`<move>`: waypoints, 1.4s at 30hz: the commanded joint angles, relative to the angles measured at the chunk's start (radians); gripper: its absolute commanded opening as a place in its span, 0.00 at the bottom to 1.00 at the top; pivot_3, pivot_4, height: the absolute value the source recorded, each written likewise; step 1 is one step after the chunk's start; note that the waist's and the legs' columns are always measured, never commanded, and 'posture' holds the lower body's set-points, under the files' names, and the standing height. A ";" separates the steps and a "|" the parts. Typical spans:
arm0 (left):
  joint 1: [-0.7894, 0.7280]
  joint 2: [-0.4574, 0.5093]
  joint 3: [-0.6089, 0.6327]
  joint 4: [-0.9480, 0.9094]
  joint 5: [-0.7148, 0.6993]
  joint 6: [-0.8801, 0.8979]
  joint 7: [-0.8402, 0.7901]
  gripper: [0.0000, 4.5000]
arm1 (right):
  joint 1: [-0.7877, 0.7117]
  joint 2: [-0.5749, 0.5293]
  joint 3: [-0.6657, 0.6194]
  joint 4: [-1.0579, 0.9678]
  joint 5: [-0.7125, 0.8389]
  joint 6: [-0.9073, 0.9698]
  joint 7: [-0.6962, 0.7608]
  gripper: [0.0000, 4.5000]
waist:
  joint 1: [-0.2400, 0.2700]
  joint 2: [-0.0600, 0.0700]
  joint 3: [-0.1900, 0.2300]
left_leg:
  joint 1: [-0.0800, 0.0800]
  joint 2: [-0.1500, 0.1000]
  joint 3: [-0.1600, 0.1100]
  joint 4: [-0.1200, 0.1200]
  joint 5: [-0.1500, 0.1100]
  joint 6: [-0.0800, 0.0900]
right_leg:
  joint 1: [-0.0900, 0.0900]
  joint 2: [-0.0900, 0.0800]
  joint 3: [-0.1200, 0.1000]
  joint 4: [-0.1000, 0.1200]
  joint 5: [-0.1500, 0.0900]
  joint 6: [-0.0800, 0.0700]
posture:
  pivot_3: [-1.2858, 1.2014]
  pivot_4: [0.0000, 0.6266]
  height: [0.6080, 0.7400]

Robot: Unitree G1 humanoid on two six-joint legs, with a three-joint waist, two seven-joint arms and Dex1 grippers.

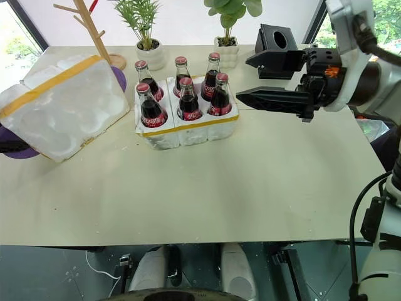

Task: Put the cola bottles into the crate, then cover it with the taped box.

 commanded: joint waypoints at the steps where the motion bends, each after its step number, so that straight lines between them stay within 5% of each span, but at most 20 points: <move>1: -0.022 0.013 -0.006 0.014 0.022 -0.016 -0.004 0.70 | 0.013 -0.020 -0.051 -0.044 0.029 -0.006 -0.029 1.00 | 0.001 0.000 0.000 | 0.000 0.000 0.000 0.000 0.000 0.000 | 0.000 0.000 0.000 0.000 0.000 0.000 | 0.52 0.24 1.00; 6: -0.022 0.009 -0.002 0.007 0.022 -0.040 -0.019 0.13 | 0.047 -0.036 -0.075 -0.056 0.053 0.003 -0.063 1.00 | 0.003 0.000 0.000 | 0.000 0.000 0.000 0.001 0.000 0.000 | 0.000 -0.001 0.000 0.001 0.000 0.000 | 0.52 0.24 1.00; 14: -0.123 -0.043 0.069 -0.109 -0.033 -0.195 0.197 0.13 | 0.163 -0.098 -0.105 -0.047 -0.006 -0.029 -0.097 1.00 | 0.014 -0.004 -0.001 | -0.002 0.000 -0.002 0.002 0.000 0.000 | 0.000 -0.001 -0.001 0.001 0.000 0.000 | 0.52 0.24 1.00; 20: -0.149 -0.170 0.127 -0.456 -0.081 -0.202 0.400 0.13 | 0.259 -0.118 -0.177 -0.055 0.004 -0.022 -0.120 1.00 | 0.026 -0.004 -0.001 | -0.006 0.000 -0.003 0.013 -0.002 0.004 | 0.001 -0.001 -0.001 0.003 0.003 0.005 | 0.52 0.24 1.00; 26: 0.057 -0.213 0.035 -1.005 0.133 -0.154 0.562 0.13 | 0.346 -0.126 -0.239 -0.044 0.007 -0.021 -0.142 1.00 | 0.022 -0.003 -0.001 | -0.007 -0.001 -0.001 0.017 -0.004 0.007 | 0.001 -0.001 0.002 0.003 0.005 0.008 | 0.52 0.24 1.00; 32: 0.185 -0.257 -0.032 -1.286 0.347 -0.018 0.623 0.13 | 0.362 -0.111 -0.258 -0.029 0.009 -0.028 -0.177 1.00 | 0.024 -0.003 -0.001 | -0.006 -0.001 -0.002 0.017 -0.004 0.007 | 0.002 0.000 0.002 0.004 0.005 0.008 | 0.52 0.24 1.00; 42: 0.177 -0.290 -0.111 -1.414 0.529 0.011 0.597 0.13 | 0.360 -0.081 -0.248 -0.024 0.019 -0.043 -0.213 1.00 | 0.029 -0.003 -0.001 | -0.004 -0.002 -0.003 0.017 -0.004 0.007 | 0.005 -0.001 0.002 0.002 0.005 0.009 | 0.52 0.24 1.00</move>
